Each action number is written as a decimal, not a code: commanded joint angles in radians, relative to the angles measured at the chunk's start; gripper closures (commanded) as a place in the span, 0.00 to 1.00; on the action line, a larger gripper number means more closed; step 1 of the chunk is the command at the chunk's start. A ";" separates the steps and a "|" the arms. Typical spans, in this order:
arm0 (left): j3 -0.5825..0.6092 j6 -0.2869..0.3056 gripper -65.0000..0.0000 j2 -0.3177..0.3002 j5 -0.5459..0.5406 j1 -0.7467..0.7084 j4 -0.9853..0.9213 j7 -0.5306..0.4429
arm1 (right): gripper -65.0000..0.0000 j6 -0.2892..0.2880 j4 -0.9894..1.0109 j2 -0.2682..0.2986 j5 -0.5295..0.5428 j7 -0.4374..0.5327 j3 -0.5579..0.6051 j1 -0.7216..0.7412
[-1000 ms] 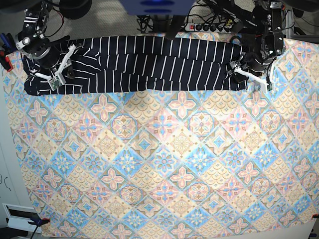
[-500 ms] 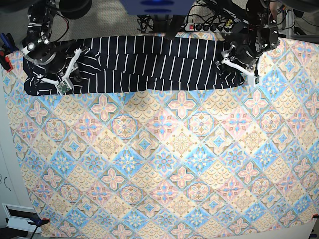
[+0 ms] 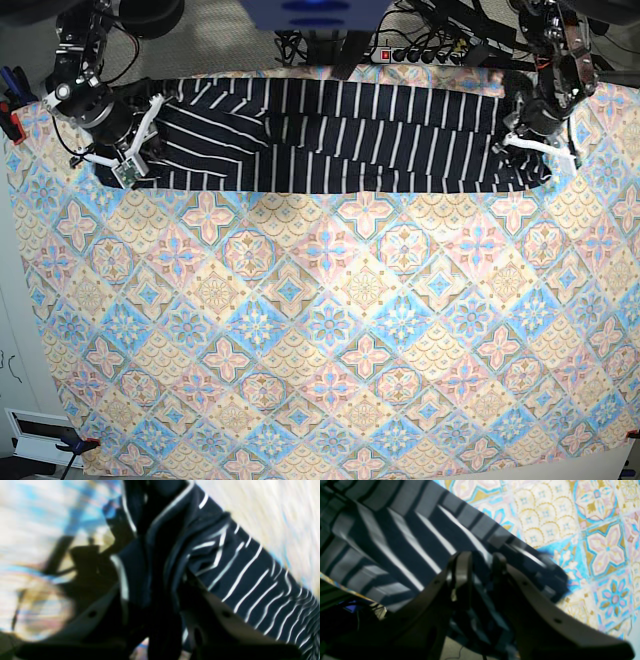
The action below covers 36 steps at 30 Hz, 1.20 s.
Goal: Fold the T-shirt properly
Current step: 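Grasp the strip end with the left gripper and fold it toward the middle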
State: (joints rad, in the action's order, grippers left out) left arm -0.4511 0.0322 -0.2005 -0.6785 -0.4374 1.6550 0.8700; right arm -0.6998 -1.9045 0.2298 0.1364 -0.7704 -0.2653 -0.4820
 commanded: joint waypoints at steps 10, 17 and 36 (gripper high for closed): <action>-0.018 0.079 1.00 -0.009 -0.011 -0.059 0.212 -0.008 | 0.78 0.002 -0.017 0.010 0.010 0.018 0.057 0.001; 0.220 0.084 1.00 0.066 -0.013 -0.082 0.320 -0.007 | 0.78 0.002 -0.017 0.010 0.010 0.021 0.048 0.001; 0.610 0.079 1.00 0.089 -0.010 -0.053 0.314 0.015 | 0.78 0.002 -0.017 0.013 0.012 0.025 -0.104 0.007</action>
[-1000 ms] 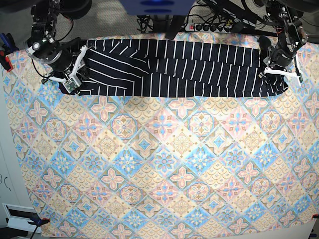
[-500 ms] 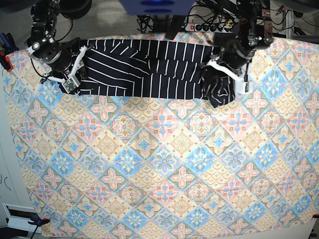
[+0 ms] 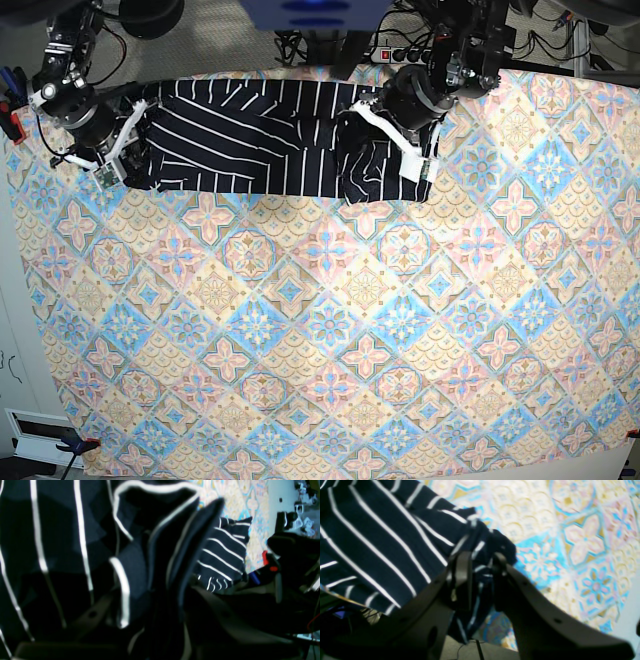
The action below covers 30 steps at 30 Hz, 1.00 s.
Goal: Fold the T-shirt properly
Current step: 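Grasp the strip end with the left gripper and fold it toward the middle, then release the folded end and reposition both grippers at the strip's ends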
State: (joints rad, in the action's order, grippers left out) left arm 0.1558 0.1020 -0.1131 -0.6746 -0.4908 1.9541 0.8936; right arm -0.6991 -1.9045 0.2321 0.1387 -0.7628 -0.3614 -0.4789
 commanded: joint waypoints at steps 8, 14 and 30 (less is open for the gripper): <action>-0.005 0.009 0.88 0.002 -0.015 0.007 0.015 0.086 | 0.78 0.001 -0.017 0.011 0.009 0.018 -0.017 0.004; -0.008 0.009 0.50 0.000 -0.007 0.014 0.015 0.083 | 0.78 0.001 -0.019 0.011 0.009 0.018 -0.017 -0.001; -0.378 0.014 0.37 -0.043 -0.015 -0.016 0.031 0.083 | 0.78 0.001 -0.019 0.011 0.011 0.018 -0.015 -0.002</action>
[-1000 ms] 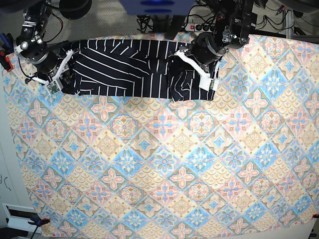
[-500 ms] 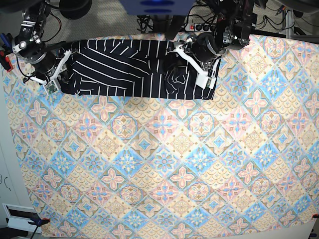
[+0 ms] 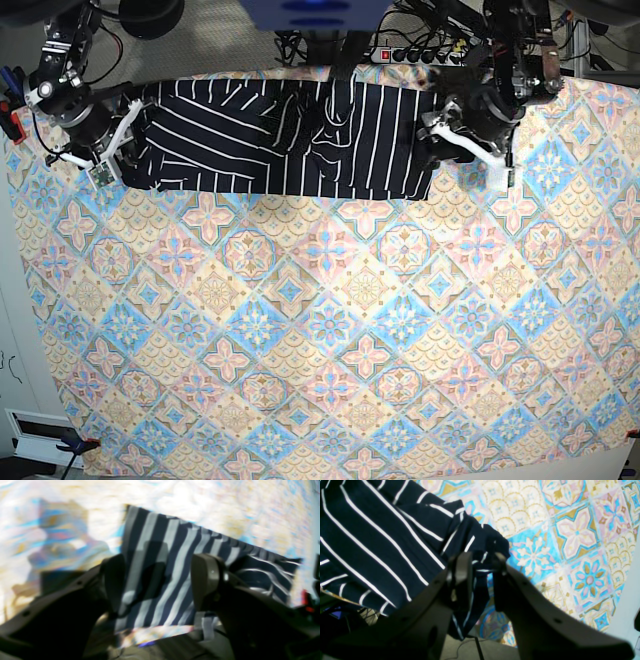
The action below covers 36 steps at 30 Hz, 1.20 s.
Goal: Fold the T-shirt properly
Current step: 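Release the folded end and reposition both grippers at the strip's ends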
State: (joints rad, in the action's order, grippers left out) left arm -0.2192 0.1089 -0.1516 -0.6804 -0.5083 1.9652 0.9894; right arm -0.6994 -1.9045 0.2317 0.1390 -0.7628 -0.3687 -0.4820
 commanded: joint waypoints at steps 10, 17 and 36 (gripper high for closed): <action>0.011 0.007 0.37 -0.090 0.001 0.069 -0.126 -0.007 | 0.78 0.001 -0.019 0.010 0.011 0.012 0.001 0.004; 0.131 0.007 0.37 -0.108 0.000 0.138 -0.290 -0.013 | 0.78 0.001 -0.019 0.010 0.011 0.012 -0.006 0.004; 0.208 0.007 0.89 -0.108 -0.003 0.234 -0.363 -0.013 | 0.78 0.001 -0.019 0.010 0.011 0.009 -0.006 0.003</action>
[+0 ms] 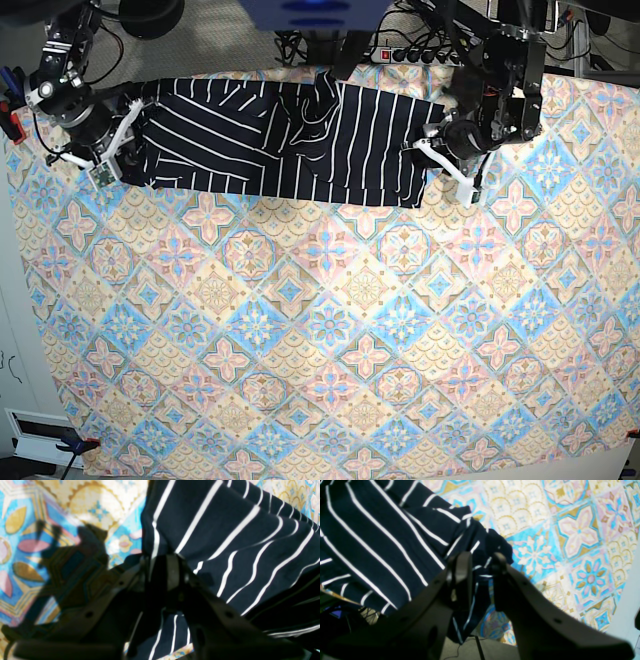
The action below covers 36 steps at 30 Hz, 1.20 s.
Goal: Fold the T-shirt properly
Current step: 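Release the folded end and reposition both grippers at the strip's ends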
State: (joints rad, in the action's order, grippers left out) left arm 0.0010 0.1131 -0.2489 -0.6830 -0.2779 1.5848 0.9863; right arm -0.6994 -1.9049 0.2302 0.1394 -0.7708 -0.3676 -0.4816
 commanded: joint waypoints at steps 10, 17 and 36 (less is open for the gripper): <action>-0.215 0.006 0.89 -0.039 -0.007 -0.073 0.062 -0.010 | 0.72 0.001 -0.018 0.039 0.010 -0.051 0.061 -0.055; -0.215 0.006 0.89 -0.037 -0.001 -0.100 0.114 -0.010 | 0.51 0.001 -0.018 0.039 0.012 -0.085 0.177 -0.038; -0.210 0.006 0.89 -0.033 -0.004 -0.102 0.114 -0.010 | 0.45 0.001 0.209 0.002 0.242 -0.146 0.134 0.143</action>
State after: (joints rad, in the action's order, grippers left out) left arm -0.2050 0.1127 -0.2745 -0.6754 -0.3820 1.6840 0.9848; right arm -0.6979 -1.6814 0.2161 0.3813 -0.9195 -0.2253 -0.3412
